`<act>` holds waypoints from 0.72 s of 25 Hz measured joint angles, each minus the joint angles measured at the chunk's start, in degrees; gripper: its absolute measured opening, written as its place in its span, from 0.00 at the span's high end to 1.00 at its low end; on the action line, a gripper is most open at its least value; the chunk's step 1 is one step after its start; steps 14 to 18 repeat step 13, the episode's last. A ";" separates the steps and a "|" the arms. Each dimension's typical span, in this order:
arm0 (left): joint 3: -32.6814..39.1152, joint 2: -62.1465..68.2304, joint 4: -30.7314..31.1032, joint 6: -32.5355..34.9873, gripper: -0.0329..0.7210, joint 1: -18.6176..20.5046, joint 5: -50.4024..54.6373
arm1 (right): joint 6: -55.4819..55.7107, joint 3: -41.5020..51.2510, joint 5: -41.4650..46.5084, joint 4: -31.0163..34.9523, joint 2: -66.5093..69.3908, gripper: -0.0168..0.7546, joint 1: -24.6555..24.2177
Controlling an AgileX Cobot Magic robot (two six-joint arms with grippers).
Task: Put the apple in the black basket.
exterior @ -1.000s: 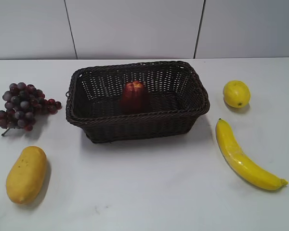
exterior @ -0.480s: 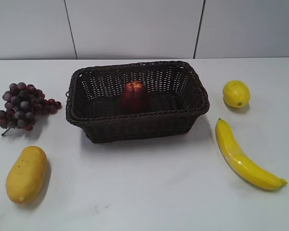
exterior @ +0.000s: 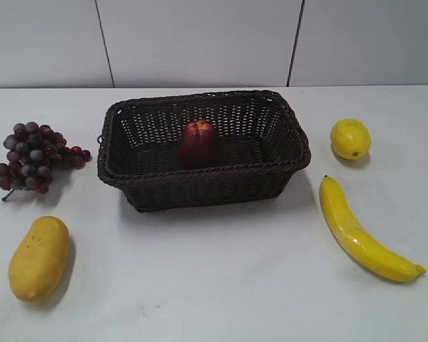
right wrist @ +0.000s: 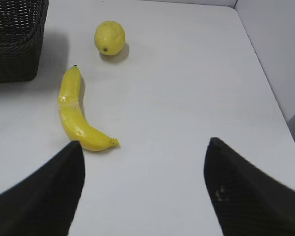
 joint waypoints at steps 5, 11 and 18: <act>0.05 0.00 -0.07 0.00 0.19 1.48 0.00 | 0.00 0.00 0.00 0.00 0.00 0.24 0.00; 0.11 0.00 -0.07 0.00 0.19 1.51 0.00 | 0.00 0.00 0.00 0.00 0.00 0.24 0.00; 0.11 0.00 -0.07 0.00 0.19 1.51 0.00 | 0.00 0.00 0.00 0.00 0.00 0.24 0.00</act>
